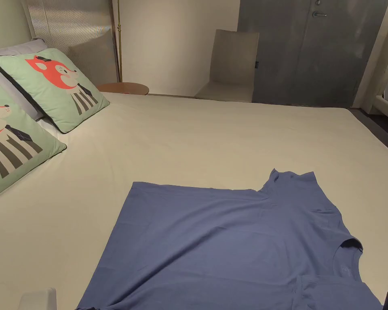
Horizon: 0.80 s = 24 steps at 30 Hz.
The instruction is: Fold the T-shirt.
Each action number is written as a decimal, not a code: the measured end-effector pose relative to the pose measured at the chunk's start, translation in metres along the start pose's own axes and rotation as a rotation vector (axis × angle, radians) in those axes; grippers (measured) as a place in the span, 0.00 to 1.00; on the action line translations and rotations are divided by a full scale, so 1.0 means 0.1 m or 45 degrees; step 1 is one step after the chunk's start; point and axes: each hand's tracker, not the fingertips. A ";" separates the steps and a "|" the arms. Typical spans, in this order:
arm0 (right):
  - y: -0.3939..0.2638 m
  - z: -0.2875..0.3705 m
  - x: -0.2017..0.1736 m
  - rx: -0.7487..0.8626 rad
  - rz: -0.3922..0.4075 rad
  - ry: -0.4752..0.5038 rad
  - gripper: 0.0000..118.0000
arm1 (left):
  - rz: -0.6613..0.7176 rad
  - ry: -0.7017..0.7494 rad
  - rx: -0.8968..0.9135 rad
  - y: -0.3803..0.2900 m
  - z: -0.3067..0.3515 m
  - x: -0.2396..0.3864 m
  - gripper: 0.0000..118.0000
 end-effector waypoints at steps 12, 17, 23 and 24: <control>-0.26 -0.19 0.21 -0.333 -0.008 0.037 0.96 | -0.011 -0.010 0.018 0.01 0.06 0.08 0.03; -0.63 -0.33 0.42 -0.563 0.043 0.030 0.93 | -0.044 -0.005 0.042 0.02 0.13 0.13 0.03; -0.88 -0.44 0.52 -0.677 0.022 0.059 0.74 | -0.054 -0.005 0.036 0.02 0.11 0.17 0.03; -0.89 -0.43 0.52 -0.671 0.023 0.089 0.60 | -0.050 -0.003 0.034 0.02 0.11 0.17 0.03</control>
